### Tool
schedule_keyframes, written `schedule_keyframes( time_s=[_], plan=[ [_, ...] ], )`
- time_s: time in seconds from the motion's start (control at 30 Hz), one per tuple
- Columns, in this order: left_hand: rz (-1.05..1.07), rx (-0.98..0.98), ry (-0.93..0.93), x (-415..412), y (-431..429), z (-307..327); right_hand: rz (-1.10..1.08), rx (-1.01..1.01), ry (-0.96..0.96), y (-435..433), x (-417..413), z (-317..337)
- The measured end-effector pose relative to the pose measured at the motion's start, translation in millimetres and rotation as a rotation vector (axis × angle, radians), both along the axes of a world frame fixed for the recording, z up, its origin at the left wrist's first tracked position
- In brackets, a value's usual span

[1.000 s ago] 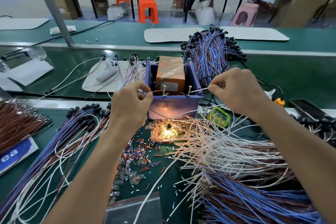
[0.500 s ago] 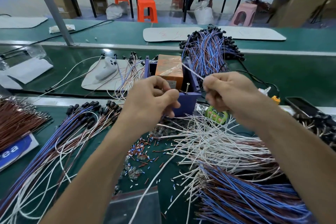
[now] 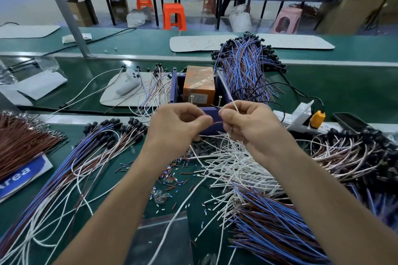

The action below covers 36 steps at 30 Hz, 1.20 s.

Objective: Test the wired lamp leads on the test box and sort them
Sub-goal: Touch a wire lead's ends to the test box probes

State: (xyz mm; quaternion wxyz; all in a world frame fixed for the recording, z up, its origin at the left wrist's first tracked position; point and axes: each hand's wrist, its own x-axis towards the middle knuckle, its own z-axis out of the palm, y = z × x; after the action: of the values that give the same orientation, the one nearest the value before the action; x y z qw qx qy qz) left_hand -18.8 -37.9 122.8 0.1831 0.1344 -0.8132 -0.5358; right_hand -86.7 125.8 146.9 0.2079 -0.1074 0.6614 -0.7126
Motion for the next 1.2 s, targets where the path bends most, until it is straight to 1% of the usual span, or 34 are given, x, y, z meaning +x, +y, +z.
schedule_keyframes(
  time_s=[0.07, 0.13, 0.17, 0.23, 0.27, 0.3, 0.33, 0.37, 0.4, 0.43, 0.5, 0.53, 0.6, 0.67, 0.77, 0.83, 0.9, 0.97, 1.0, 1.1, 1.13, 1.2],
  plan=[
    [0.144, -0.081, -0.095, 6, -6, -10, -0.024, -0.064, -0.033, 6, -2, -1],
    [0.236, -0.099, -0.161, 15, -6, -25, -0.034, -0.106, -0.03, 11, -1, -3],
    [0.307, -0.097, -0.129, 19, -3, -32, -0.045, -0.112, -0.023, 12, 1, -5],
    [0.489, -0.066, 0.042, 27, -1, -44, -0.08, -0.115, -0.019, 13, 7, -11],
    [0.545, -0.036, 0.117, 31, -2, -48, -0.102, -0.128, -0.026, 13, 10, -14],
    [0.567, -0.01, 0.15, 35, -3, -53, -0.122, -0.148, -0.036, 14, 12, -15],
    [0.557, 0.003, 0.134, 38, -4, -59, -0.137, -0.171, -0.047, 14, 14, -17],
    [0.514, 0.008, 0.068, 41, -5, -64, -0.146, -0.192, -0.059, 15, 15, -17],
    [0.435, 0.035, -0.012, 43, -4, -66, -0.15, -0.212, -0.071, 15, 17, -18],
    [0.337, 0.121, -0.076, 44, -2, -67, -0.149, -0.225, -0.083, 15, 19, -19],
    [0.158, 0.444, -0.135, 39, 3, -68, -0.14, -0.223, -0.091, 12, 23, -21],
    [0.104, 0.596, -0.169, 35, 5, -66, -0.134, -0.213, -0.09, 10, 25, -23],
    [0.045, 0.766, -0.256, 26, 7, -61, -0.112, -0.197, -0.091, 6, 28, -25],
    [-0.017, 0.846, -0.288, 20, 9, -56, -0.061, -0.203, -0.103, 5, 30, -28],
    [-0.07, 0.906, -0.221, 15, 7, -53, 0.025, -0.175, -0.127, 9, 32, -34],
    [-0.065, 0.891, -0.184, 15, 4, -51, 0.097, -0.087, -0.137, 12, 32, -40],
    [-0.032, 0.848, -0.165, 18, 2, -50, 0.161, 0.048, -0.144, 16, 32, -45],
    [0.012, 0.741, -0.14, 23, -3, -47, 0.128, 0.207, -0.109, 21, 30, -48],
    [0.026, 0.677, -0.126, 27, -6, -43, 0.071, 0.287, -0.046, 23, 29, -47],
    [0.058, 0.473, -0.09, 39, -14, -27, -0.171, 0.598, 0.283, 32, 26, -33],
    [0.078, 0.396, -0.079, 43, -14, -21, -0.245, 0.655, 0.377, 33, 25, -28],
    [0.094, 0.231, -0.049, 49, -10, -9, -0.332, 0.654, 0.529, 32, 27, -16]
  ],
)
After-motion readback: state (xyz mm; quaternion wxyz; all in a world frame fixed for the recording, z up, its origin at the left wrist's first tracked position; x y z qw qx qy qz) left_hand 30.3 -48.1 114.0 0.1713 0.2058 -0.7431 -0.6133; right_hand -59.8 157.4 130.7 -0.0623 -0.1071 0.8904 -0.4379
